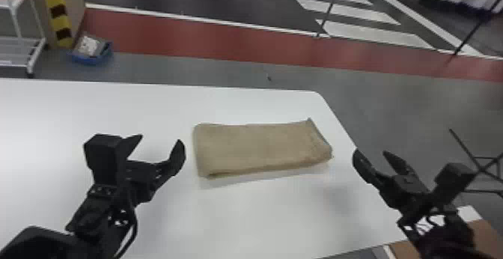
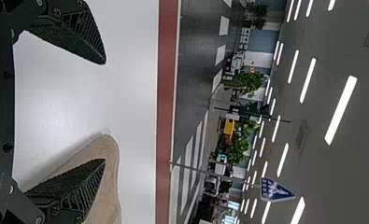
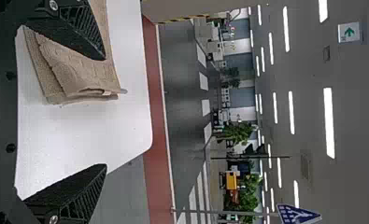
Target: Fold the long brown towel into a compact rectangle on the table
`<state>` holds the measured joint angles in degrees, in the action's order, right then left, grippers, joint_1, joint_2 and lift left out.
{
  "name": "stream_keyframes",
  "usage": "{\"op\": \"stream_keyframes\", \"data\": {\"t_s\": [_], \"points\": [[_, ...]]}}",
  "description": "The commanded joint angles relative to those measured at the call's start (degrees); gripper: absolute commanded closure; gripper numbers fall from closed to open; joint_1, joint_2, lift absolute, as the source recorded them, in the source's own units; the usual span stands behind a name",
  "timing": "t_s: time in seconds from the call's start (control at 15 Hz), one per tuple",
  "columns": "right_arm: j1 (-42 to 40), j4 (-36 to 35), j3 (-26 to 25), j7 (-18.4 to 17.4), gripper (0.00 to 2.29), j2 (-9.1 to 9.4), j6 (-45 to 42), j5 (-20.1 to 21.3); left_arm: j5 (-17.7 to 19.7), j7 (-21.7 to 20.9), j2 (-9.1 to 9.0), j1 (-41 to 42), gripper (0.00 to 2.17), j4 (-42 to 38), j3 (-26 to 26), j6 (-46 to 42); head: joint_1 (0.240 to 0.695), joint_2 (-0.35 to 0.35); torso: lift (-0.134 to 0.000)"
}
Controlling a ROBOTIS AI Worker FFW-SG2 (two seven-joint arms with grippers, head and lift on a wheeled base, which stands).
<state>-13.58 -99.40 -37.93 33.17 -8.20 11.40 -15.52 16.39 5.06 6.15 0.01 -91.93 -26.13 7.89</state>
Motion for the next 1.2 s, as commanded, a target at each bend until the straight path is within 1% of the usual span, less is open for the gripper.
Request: {"op": "stream_keyframes", "data": {"t_s": [0.0,0.07,0.2,0.33,0.47,0.53,0.67,0.73,0.93,1.0,1.07,1.13], "points": [[-1.09,0.26,-0.13,0.06,0.09,0.99,-2.12,-1.53,2.33,-0.66,-0.79,-0.18,0.22,0.79,-2.17,0.15,0.695,-0.350,-0.125],[-1.09,0.70,0.22,0.06,0.09,1.25,-3.00,-1.71,3.21,-0.84,-1.41,-0.18,0.22,1.31,-3.05,0.33,0.695,-0.350,-0.125],[-1.45,1.32,0.31,0.76,0.09,1.87,-3.88,-1.88,3.03,-0.93,-2.90,-1.68,0.22,4.13,-5.78,0.15,0.695,-0.350,-0.125],[-1.97,1.85,0.58,1.02,0.10,1.87,-4.94,-2.06,2.42,-0.75,-4.57,-3.61,0.22,7.91,-8.24,0.15,0.695,-0.350,-0.125],[-3.29,1.85,0.49,1.37,0.10,2.05,-6.69,-3.02,-0.66,-0.75,-6.30,-4.23,0.22,10.54,-8.68,0.15,0.695,-0.350,-0.125],[-3.64,1.93,0.22,1.37,0.10,1.96,-7.40,-3.29,-1.19,-0.75,-6.30,-4.49,0.22,11.51,-8.68,-0.02,0.695,-0.350,-0.125],[-3.99,2.37,0.05,1.64,0.10,1.96,-8.28,-3.64,-1.10,-0.58,-6.30,-5.19,0.22,12.83,-8.68,-0.02,0.695,-0.350,-0.125],[-3.99,2.72,-0.04,2.16,0.10,1.96,-8.45,-3.82,-1.54,-0.14,-6.30,-5.46,0.31,13.35,-8.68,-0.02,0.695,-0.350,-0.125],[-3.91,2.81,0.05,2.25,0.11,1.87,-8.98,-4.43,-2.24,0.39,-6.30,-5.54,0.38,13.53,-8.41,-0.20,0.695,-0.350,-0.125],[-3.91,2.81,0.22,2.25,0.12,1.78,-8.98,-4.52,-2.24,0.48,-6.30,-5.46,0.55,13.44,-8.24,-0.20,0.695,-0.350,-0.125],[-3.82,2.81,0.31,2.25,0.12,1.69,-8.98,-4.52,-2.24,0.39,-6.30,-5.28,0.57,13.35,-8.24,-0.02,0.695,-0.350,-0.125],[-3.73,2.90,0.31,2.25,0.12,1.78,-8.98,-4.52,-2.24,0.39,-6.30,-5.19,0.71,13.18,-8.33,-0.02,0.695,-0.350,-0.125]]}}
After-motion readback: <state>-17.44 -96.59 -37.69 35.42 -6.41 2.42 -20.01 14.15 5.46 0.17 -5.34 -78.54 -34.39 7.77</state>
